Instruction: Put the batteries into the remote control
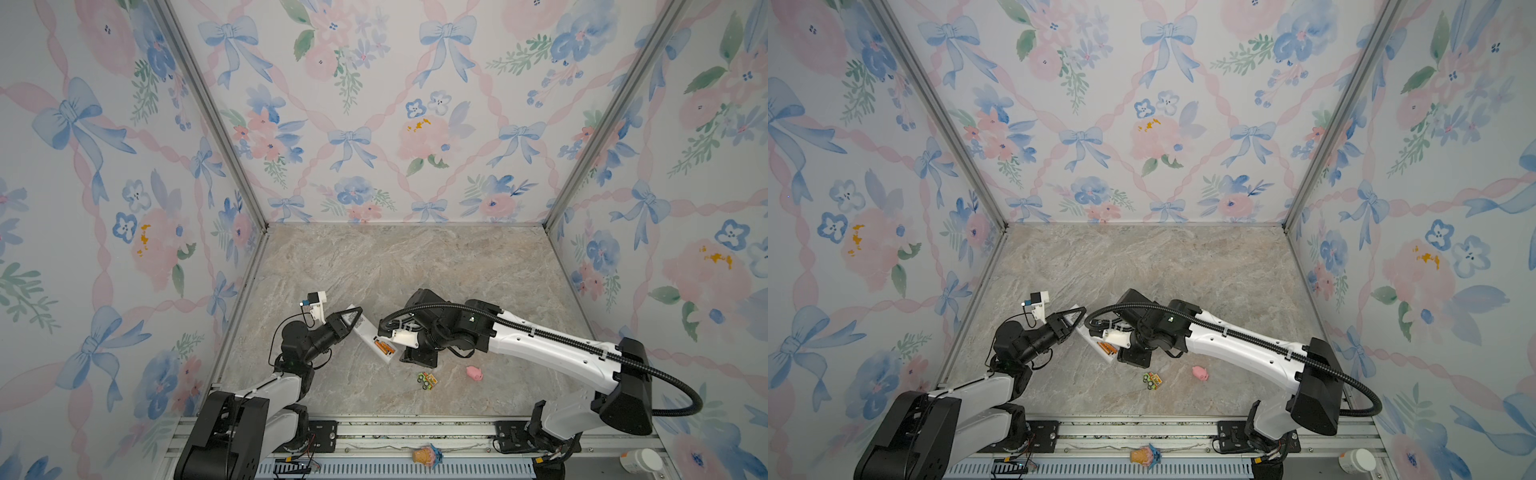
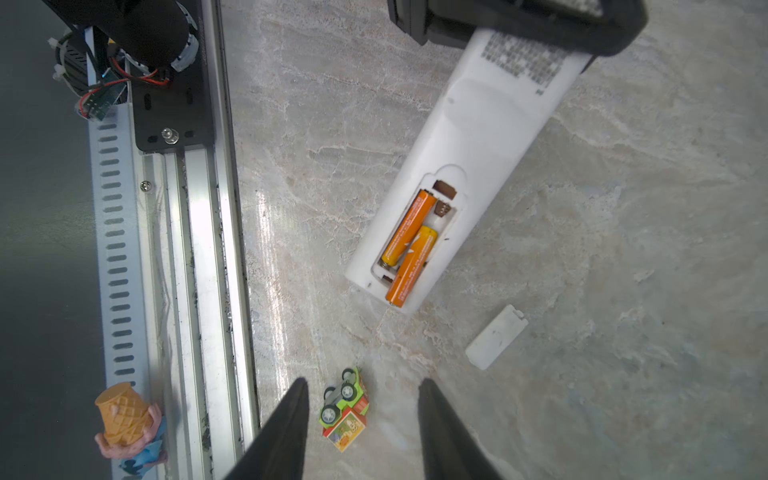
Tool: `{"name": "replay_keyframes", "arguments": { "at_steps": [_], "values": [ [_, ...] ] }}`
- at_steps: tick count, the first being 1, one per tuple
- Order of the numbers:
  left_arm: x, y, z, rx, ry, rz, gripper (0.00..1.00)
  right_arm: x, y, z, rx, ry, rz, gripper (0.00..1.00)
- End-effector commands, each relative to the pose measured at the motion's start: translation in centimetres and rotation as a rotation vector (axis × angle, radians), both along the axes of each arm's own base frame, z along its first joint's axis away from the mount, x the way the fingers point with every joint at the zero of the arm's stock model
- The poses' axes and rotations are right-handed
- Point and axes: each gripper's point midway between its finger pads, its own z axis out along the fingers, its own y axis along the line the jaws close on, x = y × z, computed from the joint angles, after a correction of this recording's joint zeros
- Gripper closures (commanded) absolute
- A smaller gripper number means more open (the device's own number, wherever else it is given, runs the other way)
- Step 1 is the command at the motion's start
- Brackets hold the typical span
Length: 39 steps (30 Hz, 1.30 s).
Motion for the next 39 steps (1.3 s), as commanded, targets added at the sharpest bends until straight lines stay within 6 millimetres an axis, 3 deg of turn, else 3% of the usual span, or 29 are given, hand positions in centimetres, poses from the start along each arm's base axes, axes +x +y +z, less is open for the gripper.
{"name": "replay_keyframes", "arguments": {
  "at_steps": [1,12,39],
  "values": [
    [0.1,-0.4,1.5,0.006,-0.058,-0.034,1.00,-0.2,0.3,0.4,0.026,-0.051,0.073,0.56],
    [-0.2,-0.7,1.9,-0.007,-0.056,-0.063,1.00,0.2,-0.3,-1.0,-0.046,-0.115,0.110,0.60],
    [-0.3,-1.0,2.2,-0.016,-0.053,-0.084,1.00,1.1,1.7,-3.2,-0.105,-0.160,0.158,0.70]
  ]
}}
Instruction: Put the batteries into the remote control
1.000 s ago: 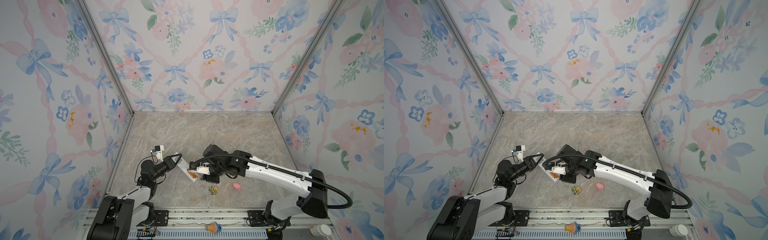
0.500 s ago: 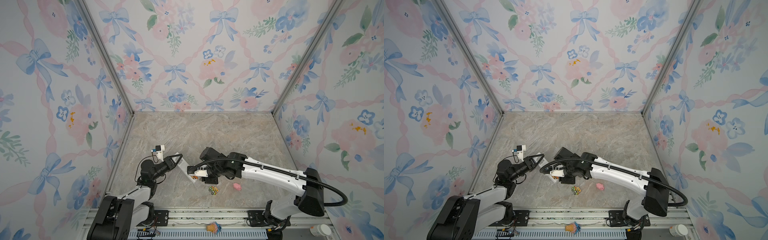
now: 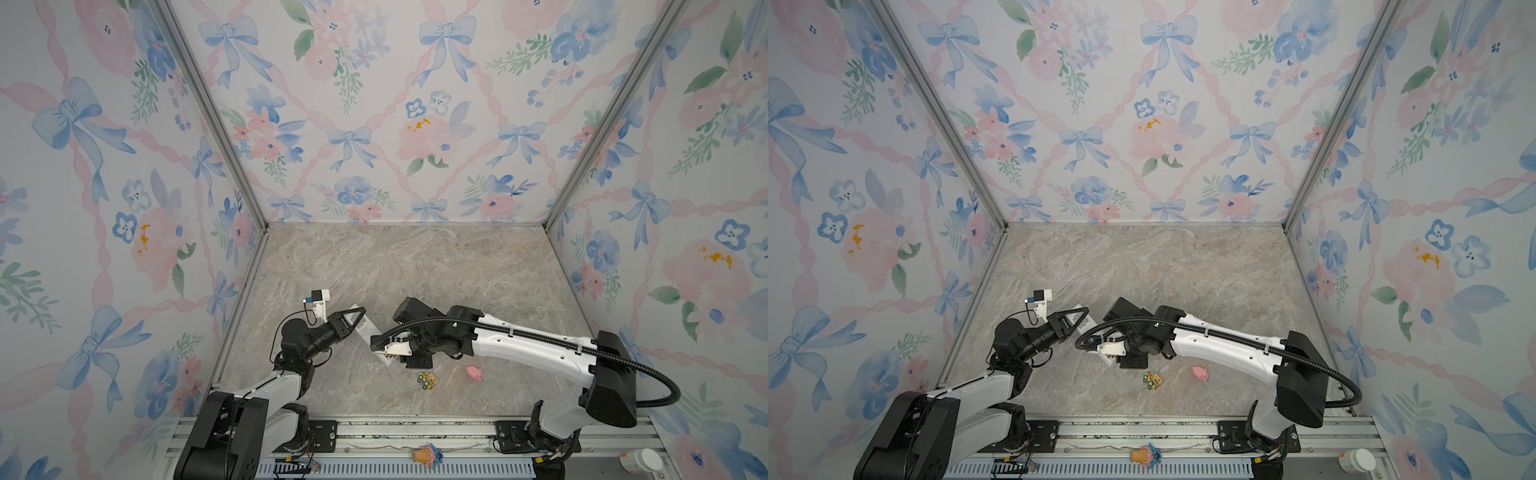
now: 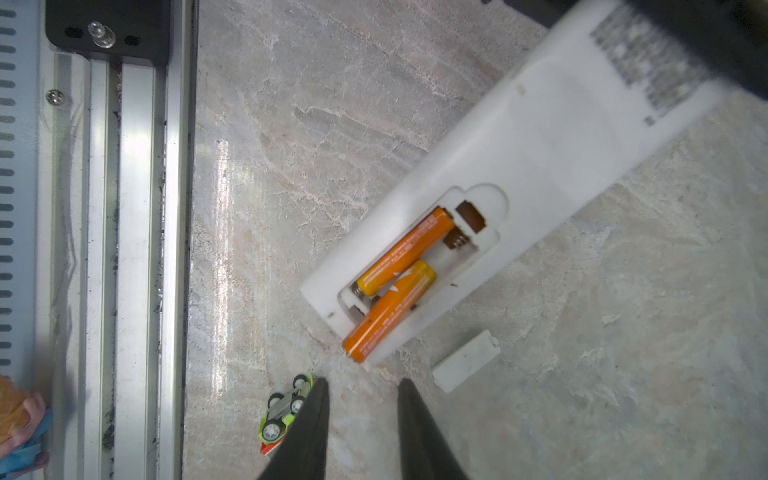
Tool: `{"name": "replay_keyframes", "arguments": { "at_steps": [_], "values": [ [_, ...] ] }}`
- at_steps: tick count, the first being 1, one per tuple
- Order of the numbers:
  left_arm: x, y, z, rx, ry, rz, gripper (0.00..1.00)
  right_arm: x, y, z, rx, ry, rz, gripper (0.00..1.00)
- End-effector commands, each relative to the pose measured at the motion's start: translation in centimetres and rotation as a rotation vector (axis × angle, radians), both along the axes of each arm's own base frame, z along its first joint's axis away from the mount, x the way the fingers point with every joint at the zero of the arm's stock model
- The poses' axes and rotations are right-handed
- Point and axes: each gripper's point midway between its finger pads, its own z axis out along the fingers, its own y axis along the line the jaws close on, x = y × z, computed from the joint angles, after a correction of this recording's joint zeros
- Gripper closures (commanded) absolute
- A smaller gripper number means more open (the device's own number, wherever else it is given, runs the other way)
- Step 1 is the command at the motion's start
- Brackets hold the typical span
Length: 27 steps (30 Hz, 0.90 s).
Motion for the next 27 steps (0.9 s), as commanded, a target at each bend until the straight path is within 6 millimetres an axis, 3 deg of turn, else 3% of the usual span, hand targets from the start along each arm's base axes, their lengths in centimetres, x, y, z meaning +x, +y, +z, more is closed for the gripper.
{"name": "replay_keyframes", "arguments": {
  "at_steps": [1,27],
  "values": [
    [0.2,-0.1,1.4,-0.010,-0.038,-0.015,1.00,0.2,0.9,0.2,0.009,-0.018,0.013,0.70],
    [0.1,-0.1,1.0,-0.009,-0.029,-0.015,1.00,0.7,2.1,-0.5,0.010,-0.024,-0.001,0.81]
  ]
}}
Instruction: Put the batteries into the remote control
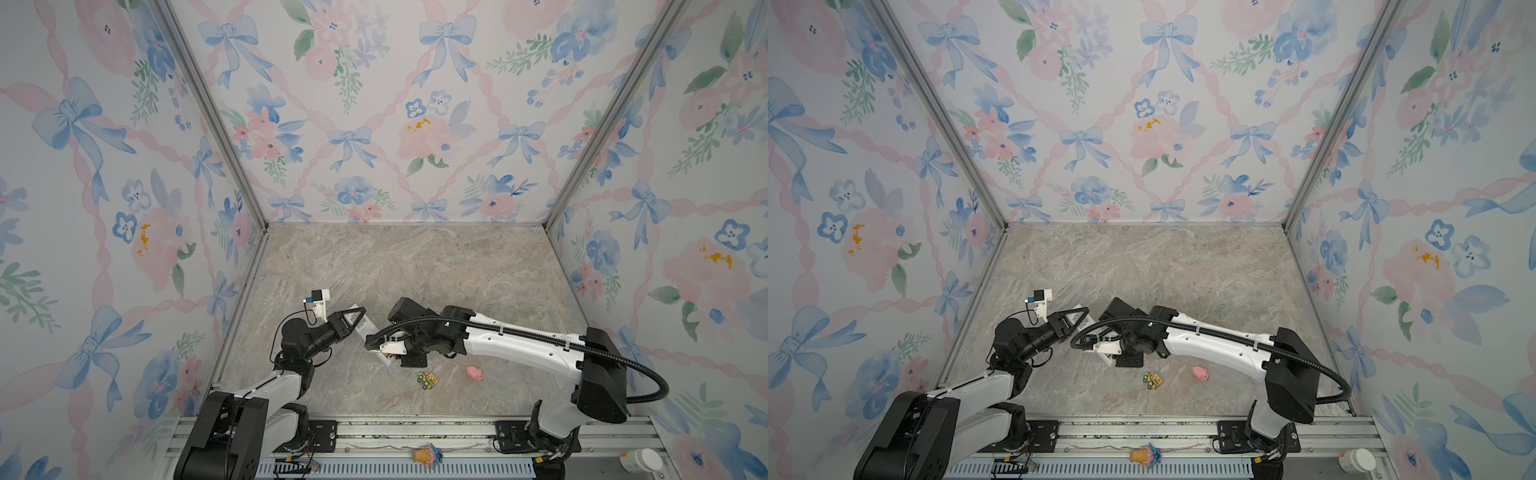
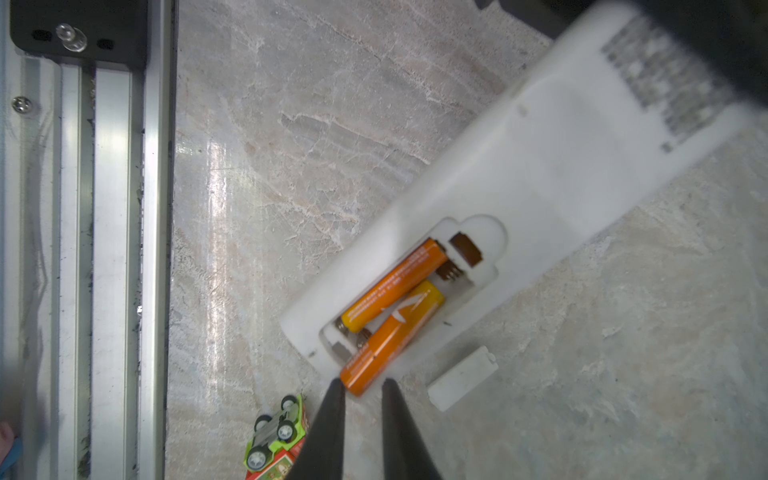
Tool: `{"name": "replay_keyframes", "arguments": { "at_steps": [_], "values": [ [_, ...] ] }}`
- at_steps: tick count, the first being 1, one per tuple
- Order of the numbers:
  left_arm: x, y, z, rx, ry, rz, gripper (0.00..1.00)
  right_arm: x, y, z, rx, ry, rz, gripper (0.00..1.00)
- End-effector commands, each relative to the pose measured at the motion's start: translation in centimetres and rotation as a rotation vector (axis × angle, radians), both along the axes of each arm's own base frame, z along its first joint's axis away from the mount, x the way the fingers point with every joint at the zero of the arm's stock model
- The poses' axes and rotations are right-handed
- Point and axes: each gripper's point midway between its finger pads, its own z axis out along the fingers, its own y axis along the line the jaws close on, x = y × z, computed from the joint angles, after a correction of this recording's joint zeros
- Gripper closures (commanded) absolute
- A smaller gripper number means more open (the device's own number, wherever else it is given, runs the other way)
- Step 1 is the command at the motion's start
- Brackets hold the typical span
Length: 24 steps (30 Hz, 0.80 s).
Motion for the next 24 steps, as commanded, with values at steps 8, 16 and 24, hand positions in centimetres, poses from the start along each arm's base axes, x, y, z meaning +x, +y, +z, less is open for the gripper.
{"name": "replay_keyframes", "arguments": {
  "at_steps": [8,16,24],
  "values": [
    [0.0,-0.1,1.0,-0.010,-0.032,-0.013,1.00,0.2,1.2,0.6,0.015,-0.024,-0.002,0.84],
    [0.0,-0.1,1.1,-0.011,-0.033,-0.014,1.00,0.5,1.7,-0.1,0.001,-0.026,-0.015,0.87],
    [-0.1,-0.1,1.1,-0.013,-0.036,-0.016,1.00,1.2,1.9,-0.4,-0.013,-0.035,-0.042,0.89]
  ]
}}
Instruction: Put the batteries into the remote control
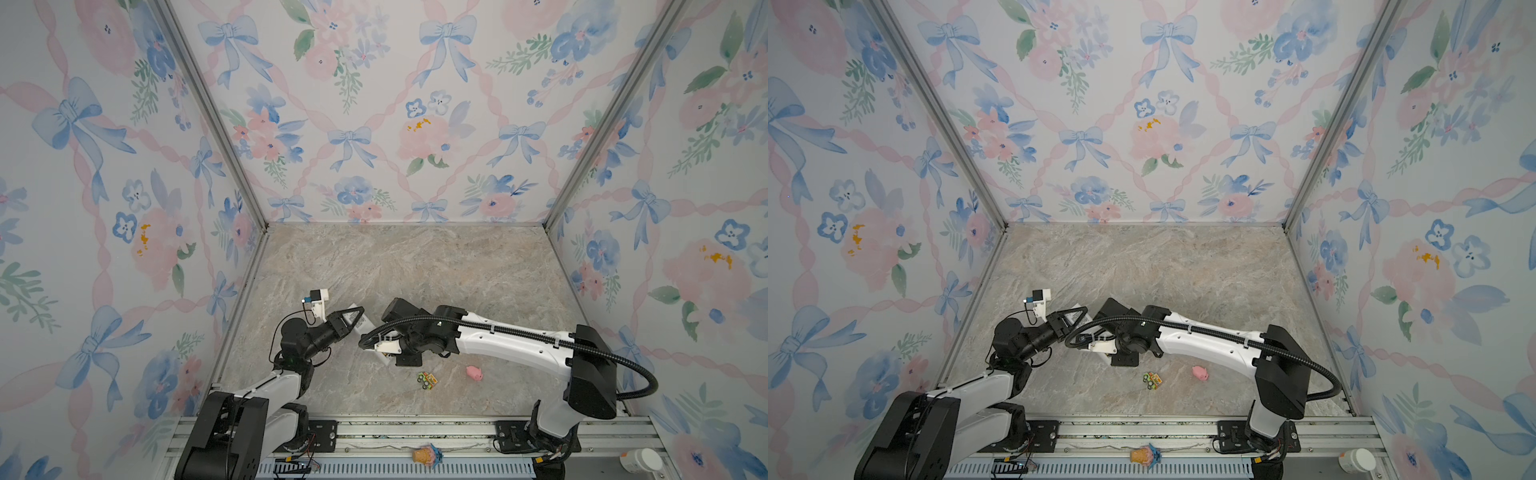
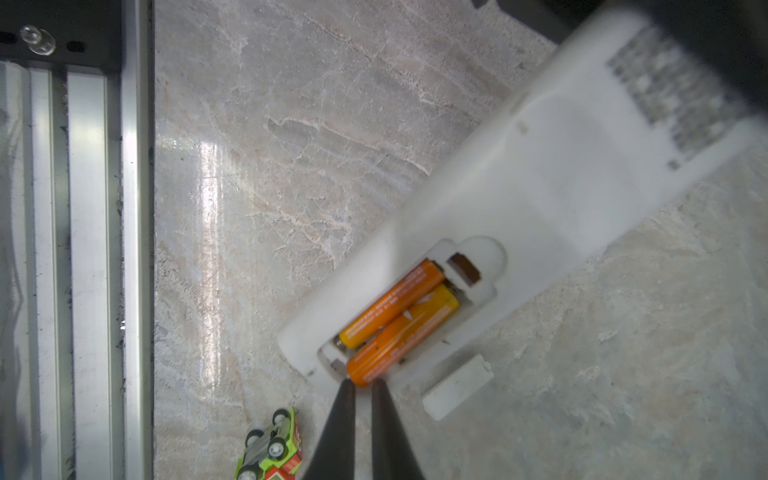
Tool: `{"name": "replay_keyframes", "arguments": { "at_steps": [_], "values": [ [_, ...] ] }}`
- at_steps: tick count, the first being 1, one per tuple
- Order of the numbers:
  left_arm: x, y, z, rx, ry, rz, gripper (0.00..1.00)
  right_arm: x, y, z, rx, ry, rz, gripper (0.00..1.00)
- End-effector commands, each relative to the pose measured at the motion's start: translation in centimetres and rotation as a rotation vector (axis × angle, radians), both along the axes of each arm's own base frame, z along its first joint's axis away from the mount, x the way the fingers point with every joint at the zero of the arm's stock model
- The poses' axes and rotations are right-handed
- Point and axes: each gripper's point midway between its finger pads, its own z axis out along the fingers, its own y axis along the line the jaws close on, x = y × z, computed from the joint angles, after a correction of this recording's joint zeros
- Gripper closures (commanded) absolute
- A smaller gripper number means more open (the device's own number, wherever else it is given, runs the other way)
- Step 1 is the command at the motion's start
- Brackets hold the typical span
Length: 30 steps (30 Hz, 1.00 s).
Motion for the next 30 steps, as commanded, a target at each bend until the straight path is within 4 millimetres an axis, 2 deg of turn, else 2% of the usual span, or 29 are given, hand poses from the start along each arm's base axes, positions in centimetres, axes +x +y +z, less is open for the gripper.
{"name": "replay_keyframes", "arguments": {
  "at_steps": [1,16,30],
  "values": [
    [-0.4,-0.4,1.3,-0.022,-0.037,-0.037,1.00,0.6,1.0,0.1,0.006,-0.020,-0.026,0.89],
    [-0.4,-0.4,1.3,-0.024,-0.036,-0.034,1.00,2.1,1.2,0.0,-0.001,-0.023,-0.101,0.93],
    [-0.4,-0.4,1.5,-0.025,-0.042,-0.034,1.00,2.9,1.0,-1.2,-0.067,-0.012,-0.152,0.95]
  ]
}}
